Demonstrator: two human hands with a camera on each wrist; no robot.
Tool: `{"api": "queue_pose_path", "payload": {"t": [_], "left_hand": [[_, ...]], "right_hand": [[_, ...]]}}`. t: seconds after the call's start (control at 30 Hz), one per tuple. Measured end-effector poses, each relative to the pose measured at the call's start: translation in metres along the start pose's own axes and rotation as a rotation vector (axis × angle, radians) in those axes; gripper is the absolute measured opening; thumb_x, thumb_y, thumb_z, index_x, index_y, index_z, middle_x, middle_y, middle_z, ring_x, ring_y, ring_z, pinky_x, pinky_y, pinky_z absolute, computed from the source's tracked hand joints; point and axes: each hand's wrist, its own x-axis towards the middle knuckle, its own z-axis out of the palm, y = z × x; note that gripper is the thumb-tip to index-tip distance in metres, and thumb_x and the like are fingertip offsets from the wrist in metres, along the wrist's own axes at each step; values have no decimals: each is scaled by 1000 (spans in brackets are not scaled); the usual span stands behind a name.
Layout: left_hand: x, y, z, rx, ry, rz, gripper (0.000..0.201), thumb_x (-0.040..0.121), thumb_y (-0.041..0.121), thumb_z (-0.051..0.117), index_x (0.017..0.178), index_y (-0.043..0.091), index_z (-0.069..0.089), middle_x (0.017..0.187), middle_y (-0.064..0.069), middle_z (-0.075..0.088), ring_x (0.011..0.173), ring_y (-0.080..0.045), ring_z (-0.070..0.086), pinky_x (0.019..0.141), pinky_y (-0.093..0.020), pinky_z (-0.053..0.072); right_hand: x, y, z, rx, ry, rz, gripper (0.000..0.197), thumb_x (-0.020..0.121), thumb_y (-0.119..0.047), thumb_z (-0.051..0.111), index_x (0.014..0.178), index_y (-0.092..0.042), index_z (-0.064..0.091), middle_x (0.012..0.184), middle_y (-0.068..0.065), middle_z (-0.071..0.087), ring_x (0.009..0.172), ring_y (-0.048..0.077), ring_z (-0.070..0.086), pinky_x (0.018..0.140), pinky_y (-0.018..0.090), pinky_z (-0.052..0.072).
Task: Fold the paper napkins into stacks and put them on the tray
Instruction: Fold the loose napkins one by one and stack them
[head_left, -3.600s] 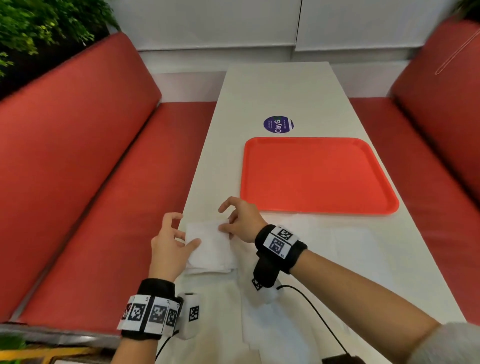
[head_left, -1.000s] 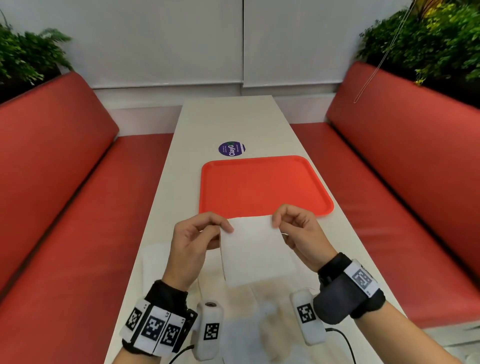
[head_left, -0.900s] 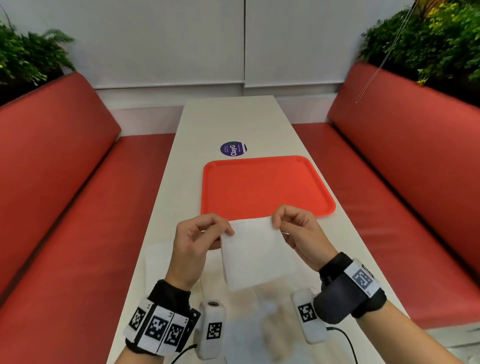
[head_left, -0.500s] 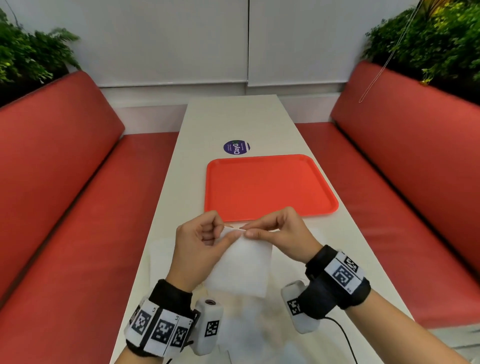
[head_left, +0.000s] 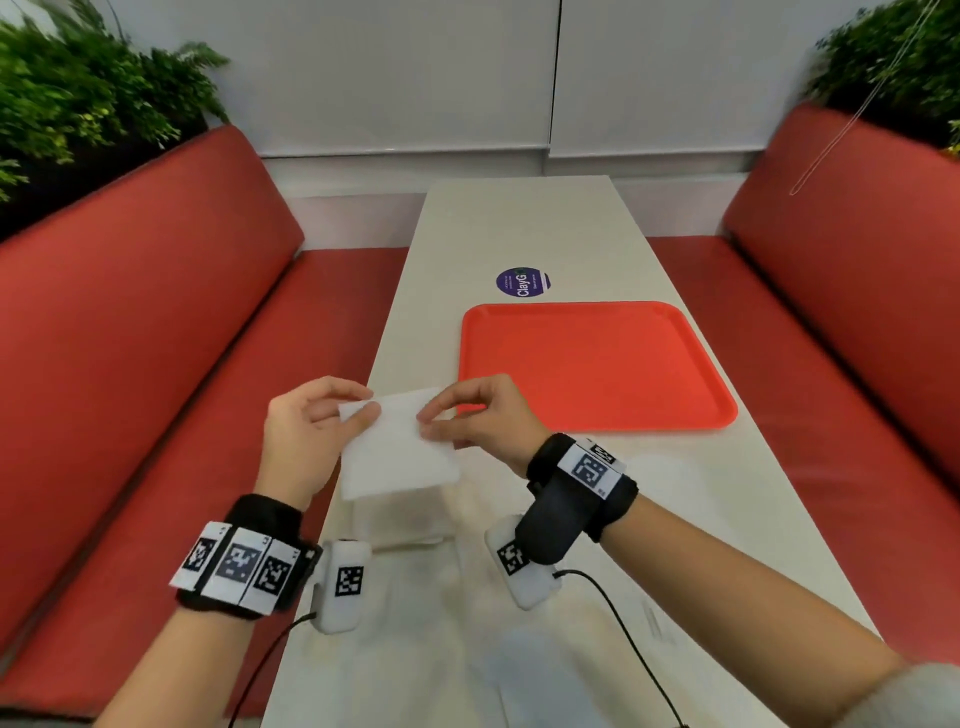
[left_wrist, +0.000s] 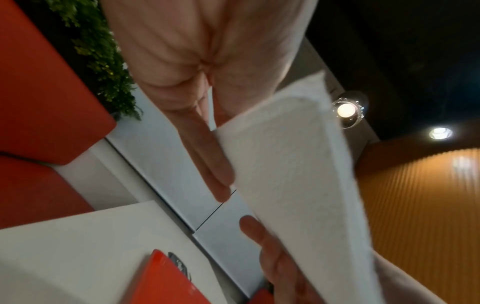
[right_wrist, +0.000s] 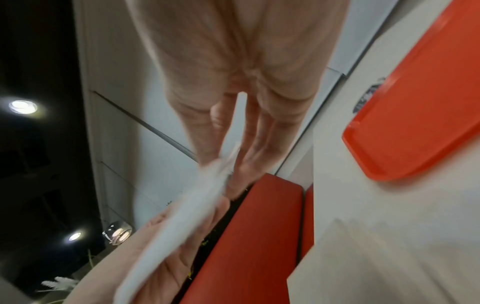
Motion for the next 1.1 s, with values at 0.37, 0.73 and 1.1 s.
{"api": "queue_pose_path", "payload": {"t": [0.37, 0.73, 1.1], "left_hand": [[-16, -64, 12, 483, -51, -227, 28, 70, 11, 86, 96, 17, 77, 90, 1, 63, 72, -11, 53, 57, -7, 38], [-29, -42, 47, 962, -47, -143, 32, 80, 37, 74, 110, 31, 64, 133, -3, 37, 125, -25, 35, 101, -48, 30], [-99, -26, 206, 672, -832, 4, 48, 92, 27, 60, 137, 20, 43, 149, -2, 35, 137, -20, 33, 109, -35, 34]], "right_hand": [[23, 73, 30, -488, 8, 249, 35, 70, -10, 85, 103, -8, 75, 88, 7, 67, 63, 9, 56, 59, 13, 45], [-9, 74, -7, -539, 90, 191, 35, 79, -31, 79, 112, -31, 69, 108, 0, 55, 84, 14, 53, 83, 31, 49], [-151, 96, -164, -888, 593, 784, 71, 80, -46, 73, 139, -21, 43, 136, 12, 45, 128, 33, 39, 101, 44, 38]]}}
